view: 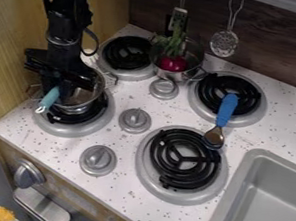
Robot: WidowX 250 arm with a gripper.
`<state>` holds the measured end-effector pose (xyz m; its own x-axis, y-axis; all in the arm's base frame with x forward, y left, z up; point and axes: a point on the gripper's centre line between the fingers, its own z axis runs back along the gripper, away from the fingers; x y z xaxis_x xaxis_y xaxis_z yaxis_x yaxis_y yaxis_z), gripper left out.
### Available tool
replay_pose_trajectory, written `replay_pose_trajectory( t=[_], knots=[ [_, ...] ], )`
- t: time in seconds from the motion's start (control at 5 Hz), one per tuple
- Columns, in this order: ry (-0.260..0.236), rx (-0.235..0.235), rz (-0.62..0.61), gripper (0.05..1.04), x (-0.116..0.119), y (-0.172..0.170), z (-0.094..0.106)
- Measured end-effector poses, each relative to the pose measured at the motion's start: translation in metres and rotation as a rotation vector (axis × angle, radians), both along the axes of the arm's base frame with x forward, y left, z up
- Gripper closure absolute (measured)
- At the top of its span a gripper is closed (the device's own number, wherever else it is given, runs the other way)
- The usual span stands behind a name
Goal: Move the spatula over the pan
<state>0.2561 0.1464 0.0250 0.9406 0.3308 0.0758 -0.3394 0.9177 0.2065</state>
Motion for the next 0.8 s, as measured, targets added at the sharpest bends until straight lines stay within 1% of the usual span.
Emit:
replay_pose_trajectory(
  t=[0.2, 0.4, 0.6, 0.8],
  knots=[
    [-0.016, 0.006, 0.007, 0.444, 0.0023, 0.0010, 0.0002],
    [-0.003, -0.003, 0.006, 0.156, 0.0003, -0.0004, -0.0001],
    [0.003, 0.002, 0.024, 0.083, -0.0016, -0.0003, 0.0022],
    [0.013, 0.014, 0.029, 0.083, -0.0013, 0.0011, 0.0058]
  ],
)
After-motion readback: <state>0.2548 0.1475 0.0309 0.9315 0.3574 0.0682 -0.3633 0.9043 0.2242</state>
